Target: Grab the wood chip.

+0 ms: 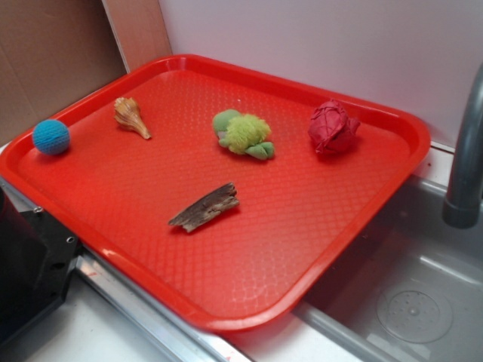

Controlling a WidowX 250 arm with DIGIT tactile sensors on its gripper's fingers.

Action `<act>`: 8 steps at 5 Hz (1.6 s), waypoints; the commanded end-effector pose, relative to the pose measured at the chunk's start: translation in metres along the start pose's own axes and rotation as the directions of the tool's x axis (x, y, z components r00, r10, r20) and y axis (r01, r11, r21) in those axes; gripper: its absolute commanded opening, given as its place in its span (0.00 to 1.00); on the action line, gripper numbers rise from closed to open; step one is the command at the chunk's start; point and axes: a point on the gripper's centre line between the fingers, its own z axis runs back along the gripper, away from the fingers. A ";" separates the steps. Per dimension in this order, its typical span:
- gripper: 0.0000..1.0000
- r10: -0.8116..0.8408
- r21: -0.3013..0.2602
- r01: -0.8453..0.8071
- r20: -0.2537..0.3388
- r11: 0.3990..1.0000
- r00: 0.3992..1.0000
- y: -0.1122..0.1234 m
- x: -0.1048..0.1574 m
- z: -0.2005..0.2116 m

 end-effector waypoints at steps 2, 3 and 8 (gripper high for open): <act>1.00 -0.210 -0.047 0.214 0.073 0.976 0.975 -0.049 0.036 -0.025; 1.00 -0.326 -0.088 0.334 0.089 0.939 0.941 -0.081 0.060 -0.073; 1.00 -0.500 -0.105 0.496 -0.015 0.862 0.866 -0.080 0.038 -0.214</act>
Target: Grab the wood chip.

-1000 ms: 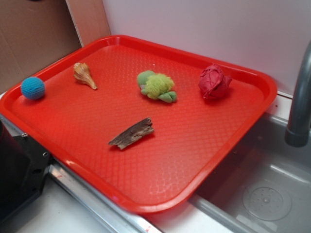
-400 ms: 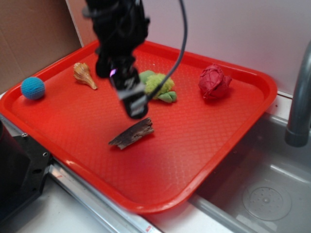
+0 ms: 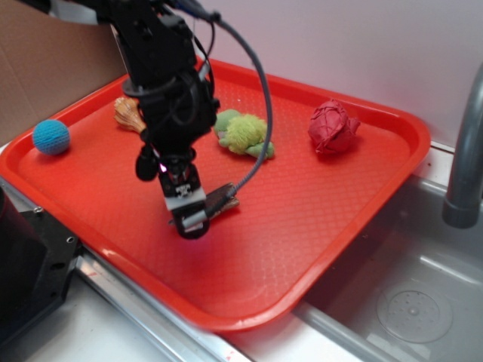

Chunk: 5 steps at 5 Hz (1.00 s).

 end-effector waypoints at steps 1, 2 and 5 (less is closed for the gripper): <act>1.00 -0.021 -0.002 0.021 0.013 1.000 1.000 -0.005 0.013 -0.028; 0.00 -0.017 0.002 0.017 -0.020 1.000 1.000 -0.008 0.008 -0.039; 0.00 -0.016 0.039 0.014 0.051 0.999 0.999 -0.006 0.005 0.014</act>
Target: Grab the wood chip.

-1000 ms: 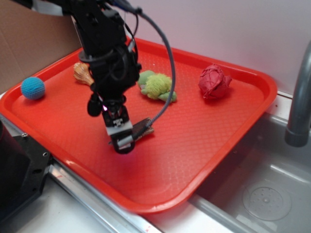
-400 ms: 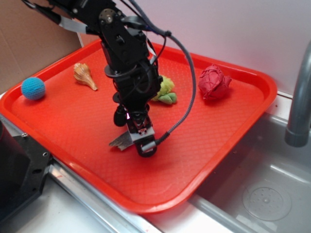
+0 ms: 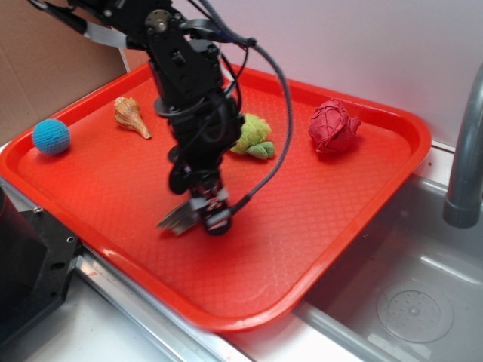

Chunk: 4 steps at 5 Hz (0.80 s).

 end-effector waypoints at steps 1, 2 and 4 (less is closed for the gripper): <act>0.00 0.172 0.033 -0.175 0.084 0.984 0.982 0.016 -0.011 0.083; 0.00 0.385 0.025 -0.390 0.124 0.920 0.915 0.044 -0.031 0.135; 0.00 0.577 0.076 -0.597 0.188 0.798 0.795 0.069 -0.051 0.225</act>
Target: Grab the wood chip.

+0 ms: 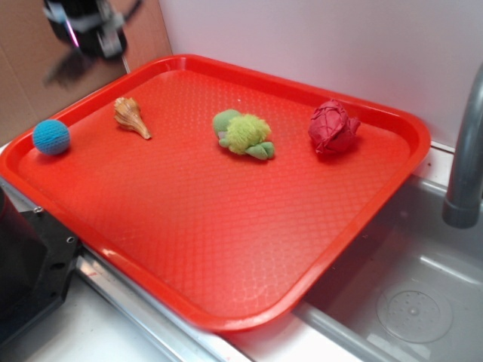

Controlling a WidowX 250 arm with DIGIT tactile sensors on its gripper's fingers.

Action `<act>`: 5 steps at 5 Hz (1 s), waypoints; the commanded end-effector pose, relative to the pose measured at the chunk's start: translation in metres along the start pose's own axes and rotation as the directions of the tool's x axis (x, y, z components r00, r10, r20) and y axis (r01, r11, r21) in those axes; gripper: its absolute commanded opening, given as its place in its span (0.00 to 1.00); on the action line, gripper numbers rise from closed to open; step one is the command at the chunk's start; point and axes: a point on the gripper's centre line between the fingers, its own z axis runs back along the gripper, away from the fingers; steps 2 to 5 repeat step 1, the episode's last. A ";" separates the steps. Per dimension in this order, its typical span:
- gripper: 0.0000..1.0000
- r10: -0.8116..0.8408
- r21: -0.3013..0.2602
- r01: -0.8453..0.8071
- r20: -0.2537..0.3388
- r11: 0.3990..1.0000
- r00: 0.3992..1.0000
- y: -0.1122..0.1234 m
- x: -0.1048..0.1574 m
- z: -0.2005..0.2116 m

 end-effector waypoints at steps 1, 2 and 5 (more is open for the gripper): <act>0.00 0.091 0.054 -0.092 0.020 0.994 0.996 0.004 0.001 0.040; 0.00 0.091 0.054 -0.092 0.020 0.994 0.996 0.004 0.001 0.040; 0.00 0.091 0.054 -0.092 0.020 0.994 0.996 0.004 0.001 0.040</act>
